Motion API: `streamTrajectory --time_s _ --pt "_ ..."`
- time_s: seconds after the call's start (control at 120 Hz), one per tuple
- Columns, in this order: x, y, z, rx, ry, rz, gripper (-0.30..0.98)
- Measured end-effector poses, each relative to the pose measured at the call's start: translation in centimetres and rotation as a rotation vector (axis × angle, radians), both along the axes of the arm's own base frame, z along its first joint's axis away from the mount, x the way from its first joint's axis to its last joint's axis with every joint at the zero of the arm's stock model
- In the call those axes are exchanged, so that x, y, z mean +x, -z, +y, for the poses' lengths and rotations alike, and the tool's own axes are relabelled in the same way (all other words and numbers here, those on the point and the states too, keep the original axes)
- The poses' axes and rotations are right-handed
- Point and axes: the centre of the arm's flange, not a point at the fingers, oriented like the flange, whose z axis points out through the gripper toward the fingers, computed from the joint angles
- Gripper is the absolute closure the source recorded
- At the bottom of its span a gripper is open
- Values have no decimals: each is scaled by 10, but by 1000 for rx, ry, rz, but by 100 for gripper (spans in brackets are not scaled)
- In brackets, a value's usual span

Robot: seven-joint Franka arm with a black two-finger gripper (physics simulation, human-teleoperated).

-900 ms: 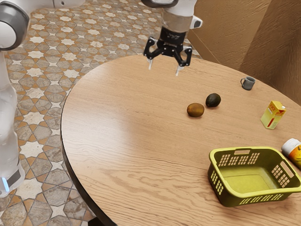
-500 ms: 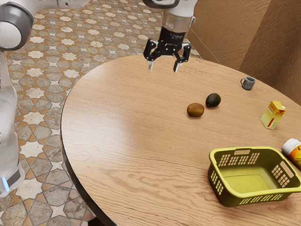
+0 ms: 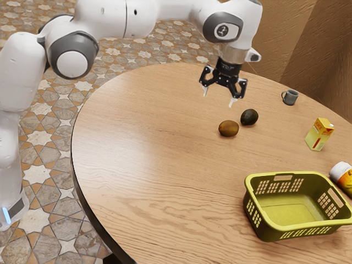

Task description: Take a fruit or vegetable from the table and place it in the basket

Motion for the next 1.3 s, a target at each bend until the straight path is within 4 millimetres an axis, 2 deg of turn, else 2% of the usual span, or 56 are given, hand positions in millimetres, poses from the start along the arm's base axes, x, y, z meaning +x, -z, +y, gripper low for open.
streamTrajectory --time_s 0.075,0.208,0.35,0.625,0.75,0.983,1.108,1.192,1.3 --pt "4 1 -3 -4 120 -26 0" --pt "25 35 16 -4 293 -44 0" --pt "39 54 37 7 448 -78 0" --pt "59 82 42 28 706 -126 0" --pt "64 97 51 22 780 -135 0" --pt "72 101 59 39 889 -169 0" --pt "76 113 56 37 940 -176 0" --pt "78 122 63 34 957 -173 0" --pt "79 125 68 37 979 -178 0"
